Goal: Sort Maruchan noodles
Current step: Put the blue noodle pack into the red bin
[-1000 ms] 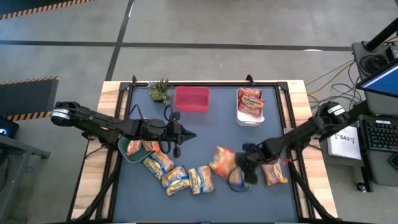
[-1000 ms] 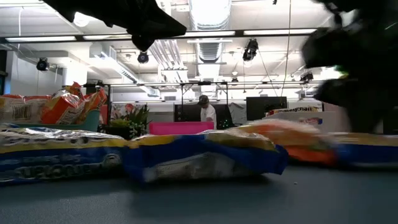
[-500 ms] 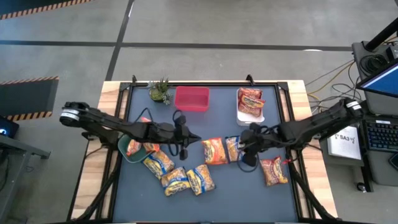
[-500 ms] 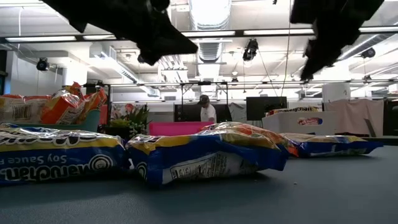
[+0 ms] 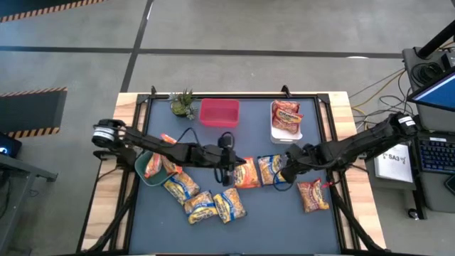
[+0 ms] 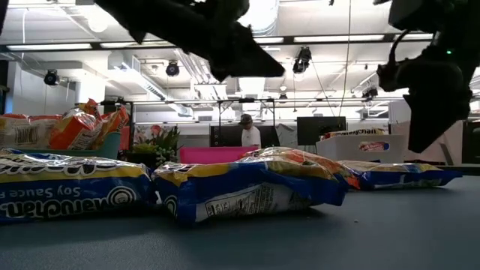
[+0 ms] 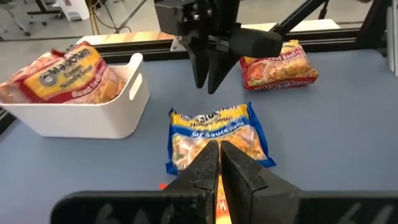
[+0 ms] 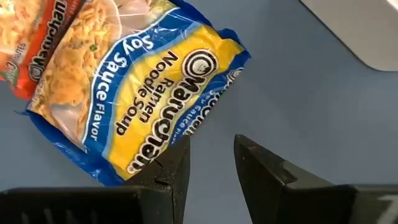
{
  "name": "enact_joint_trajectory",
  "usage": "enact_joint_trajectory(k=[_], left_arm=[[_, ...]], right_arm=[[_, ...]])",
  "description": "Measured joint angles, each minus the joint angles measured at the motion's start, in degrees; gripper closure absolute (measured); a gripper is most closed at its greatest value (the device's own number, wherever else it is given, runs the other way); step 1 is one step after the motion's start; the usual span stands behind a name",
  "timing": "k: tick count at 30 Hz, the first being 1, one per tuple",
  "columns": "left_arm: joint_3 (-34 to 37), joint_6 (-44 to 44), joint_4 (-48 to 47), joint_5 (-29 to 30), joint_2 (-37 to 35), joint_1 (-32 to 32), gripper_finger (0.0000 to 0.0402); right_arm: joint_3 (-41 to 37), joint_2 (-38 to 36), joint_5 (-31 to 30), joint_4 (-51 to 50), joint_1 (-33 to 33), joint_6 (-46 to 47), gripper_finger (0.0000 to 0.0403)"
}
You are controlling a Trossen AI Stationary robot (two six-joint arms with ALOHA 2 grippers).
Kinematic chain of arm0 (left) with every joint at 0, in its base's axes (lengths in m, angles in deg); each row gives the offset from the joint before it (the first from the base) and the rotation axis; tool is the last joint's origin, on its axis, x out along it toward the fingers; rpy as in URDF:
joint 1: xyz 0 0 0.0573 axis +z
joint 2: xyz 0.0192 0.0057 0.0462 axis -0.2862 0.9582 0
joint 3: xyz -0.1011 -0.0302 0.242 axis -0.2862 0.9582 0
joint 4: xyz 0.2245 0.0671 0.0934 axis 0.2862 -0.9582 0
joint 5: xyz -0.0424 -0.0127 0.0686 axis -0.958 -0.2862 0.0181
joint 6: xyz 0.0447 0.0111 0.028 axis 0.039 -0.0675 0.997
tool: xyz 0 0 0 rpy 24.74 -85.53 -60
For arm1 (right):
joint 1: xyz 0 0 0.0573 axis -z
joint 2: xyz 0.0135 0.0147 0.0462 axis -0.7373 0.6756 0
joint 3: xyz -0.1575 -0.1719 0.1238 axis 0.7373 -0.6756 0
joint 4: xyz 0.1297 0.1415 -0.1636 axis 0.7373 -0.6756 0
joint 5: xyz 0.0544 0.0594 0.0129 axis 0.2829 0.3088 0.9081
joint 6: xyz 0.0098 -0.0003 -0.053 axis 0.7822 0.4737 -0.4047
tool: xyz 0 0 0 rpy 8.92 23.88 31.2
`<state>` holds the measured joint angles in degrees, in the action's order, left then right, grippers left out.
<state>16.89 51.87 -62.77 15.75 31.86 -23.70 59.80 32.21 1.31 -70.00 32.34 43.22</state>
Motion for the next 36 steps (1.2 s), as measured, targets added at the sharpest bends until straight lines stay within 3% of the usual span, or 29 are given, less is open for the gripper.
enact_joint_trajectory(k=[8,17,29,32,36], left_arm=[[-5.5,-0.1,-0.4,0.0,9.8,0.1,0.0402],[-9.9,-4.2,-13.2,0.0,16.3,0.0,0.0402],[-8.8,-5.4,-37.0,1.1,9.0,0.0,0.0402],[-8.0,-2.9,-38.1,1.0,6.6,-0.1,0.0402],[-8.1,0.1,-29.2,0.9,5.3,-0.1,0.0402]], right_arm=[[-2.8,-2.5,-0.2,4.0,0.0,0.1,0.0291],[-2.7,-2.7,-1.5,6.0,-0.1,-0.8,0.0291],[-2.7,-2.9,-0.2,7.9,-0.2,5.1,0.0281],[-2.8,-2.9,0.1,9.2,-0.2,5.5,0.0259],[-2.9,-3.1,0.0,9.8,-0.2,3.5,0.0228]])
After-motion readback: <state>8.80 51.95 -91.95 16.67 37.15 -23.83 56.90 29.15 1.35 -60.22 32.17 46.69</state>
